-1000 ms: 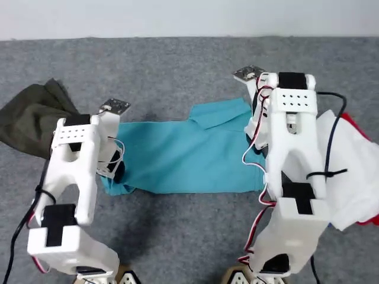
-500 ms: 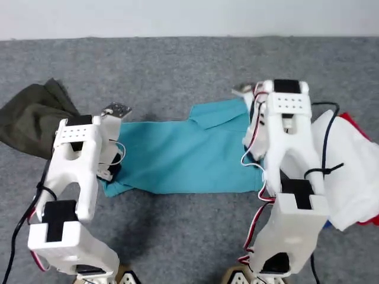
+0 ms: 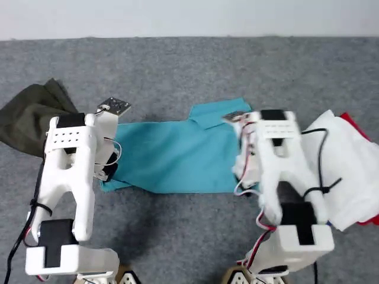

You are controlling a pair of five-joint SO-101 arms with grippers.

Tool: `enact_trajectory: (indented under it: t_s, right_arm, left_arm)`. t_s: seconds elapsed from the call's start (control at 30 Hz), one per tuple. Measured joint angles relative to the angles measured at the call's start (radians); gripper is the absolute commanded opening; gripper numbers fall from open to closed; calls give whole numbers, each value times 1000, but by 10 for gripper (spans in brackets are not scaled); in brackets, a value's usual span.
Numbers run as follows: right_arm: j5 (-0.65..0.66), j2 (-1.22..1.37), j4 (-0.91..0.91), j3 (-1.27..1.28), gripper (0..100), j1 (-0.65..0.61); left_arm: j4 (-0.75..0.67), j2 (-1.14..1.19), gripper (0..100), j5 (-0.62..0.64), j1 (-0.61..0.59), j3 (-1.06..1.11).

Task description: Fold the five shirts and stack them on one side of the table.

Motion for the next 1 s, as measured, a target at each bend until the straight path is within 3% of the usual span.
enact_trajectory:
  t_s: [0.17,0.4,0.7,0.8,1.0]
  right_arm:
    - [-58,-26,-80,51,387,-110]
    - [-109,-26,-235,161,387,-15]
    - [-112,-26,-423,307,382,-14]
    - [-112,-26,-433,307,304,-14]
    - [-112,-29,-448,304,0,14]
  left_arm:
    - [6,0,13,0,0,0]
    - [18,0,13,0,0,0]
    - [18,0,13,0,0,0]
    - [18,0,13,0,0,0]
    - [18,0,13,0,0,0]
